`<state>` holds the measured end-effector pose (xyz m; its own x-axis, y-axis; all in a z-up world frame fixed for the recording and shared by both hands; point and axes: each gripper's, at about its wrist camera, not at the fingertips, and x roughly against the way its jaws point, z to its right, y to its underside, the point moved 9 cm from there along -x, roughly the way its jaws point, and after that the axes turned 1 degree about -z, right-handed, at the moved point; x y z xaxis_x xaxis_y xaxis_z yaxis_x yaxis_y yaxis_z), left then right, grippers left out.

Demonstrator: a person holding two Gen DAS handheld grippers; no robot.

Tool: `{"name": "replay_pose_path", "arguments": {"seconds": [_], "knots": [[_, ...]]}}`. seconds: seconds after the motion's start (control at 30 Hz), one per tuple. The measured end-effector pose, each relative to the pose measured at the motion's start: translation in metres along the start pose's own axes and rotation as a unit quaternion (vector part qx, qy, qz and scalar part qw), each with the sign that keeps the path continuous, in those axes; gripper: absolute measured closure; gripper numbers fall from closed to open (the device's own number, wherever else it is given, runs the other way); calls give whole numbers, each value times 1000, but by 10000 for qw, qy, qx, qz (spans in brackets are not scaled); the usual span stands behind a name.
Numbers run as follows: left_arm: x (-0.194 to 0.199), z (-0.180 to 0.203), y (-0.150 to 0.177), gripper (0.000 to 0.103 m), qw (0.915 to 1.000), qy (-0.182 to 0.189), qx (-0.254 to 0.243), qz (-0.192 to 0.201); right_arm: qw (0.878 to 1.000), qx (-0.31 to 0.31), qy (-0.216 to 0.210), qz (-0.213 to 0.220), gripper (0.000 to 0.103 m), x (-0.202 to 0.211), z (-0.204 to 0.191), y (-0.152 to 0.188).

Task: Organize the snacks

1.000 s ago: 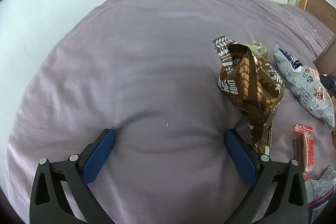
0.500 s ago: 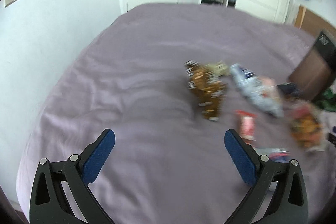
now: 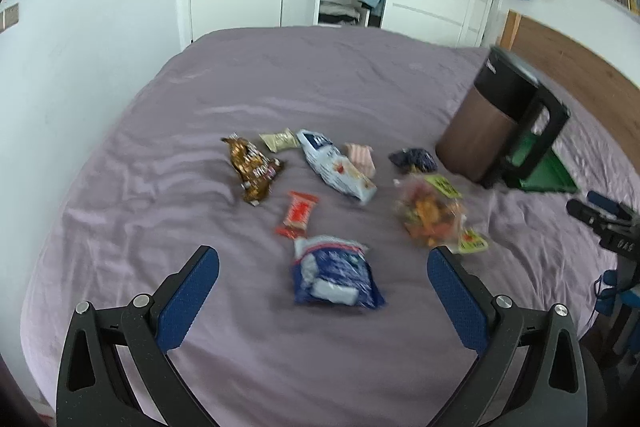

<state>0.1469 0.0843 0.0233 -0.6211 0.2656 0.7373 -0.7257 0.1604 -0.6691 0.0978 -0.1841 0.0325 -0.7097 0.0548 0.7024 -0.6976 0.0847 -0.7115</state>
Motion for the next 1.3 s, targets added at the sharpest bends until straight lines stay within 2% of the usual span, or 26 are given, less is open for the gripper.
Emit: {"name": "replay_pose_path", "arguments": {"seconds": [0.13, 0.2, 0.27, 0.3, 0.43, 0.57, 0.63, 0.77, 1.03, 1.3], "knots": [[7, 19, 10, 1, 9999, -106, 57, 109, 9998, 179, -14, -12, 0, 12, -18, 1], [7, 19, 13, 1, 9990, -429, 91, 105, 9997, 255, -29, -7, 0, 16, -26, 4], [7, 15, 17, 1, 9955, -922, 187, 69, 9994, 351, -18, 13, 0, 20, -33, 6], [7, 15, 18, 1, 9944, -1031, 212, 94, 9991, 422, 9, 25, 0, 21, -37, 8], [7, 20, 22, 1, 9959, -801, 423, 37, 9980, 624, 59, 94, 0, 26, -47, 9], [2, 29, 26, 1, 9975, -597, 345, -134, 9977, 660, 89, 130, 0, 28, -47, 8], [-1, 30, 28, 1, 9966, -711, 321, -267, 9976, 677, 115, 125, 0, 27, -45, 8], [2, 28, 29, 1, 9928, -1167, 188, -175, 9979, 634, 122, 107, 0, 25, -39, 9], [-6, 36, 34, 1, 9932, -1113, 118, -332, 9985, 523, 101, 98, 0, 20, -27, 11], [-25, 60, 46, 1, 9925, -1072, -25, -587, 9992, 337, 191, -14, 0, 10, -1, 18]]}}
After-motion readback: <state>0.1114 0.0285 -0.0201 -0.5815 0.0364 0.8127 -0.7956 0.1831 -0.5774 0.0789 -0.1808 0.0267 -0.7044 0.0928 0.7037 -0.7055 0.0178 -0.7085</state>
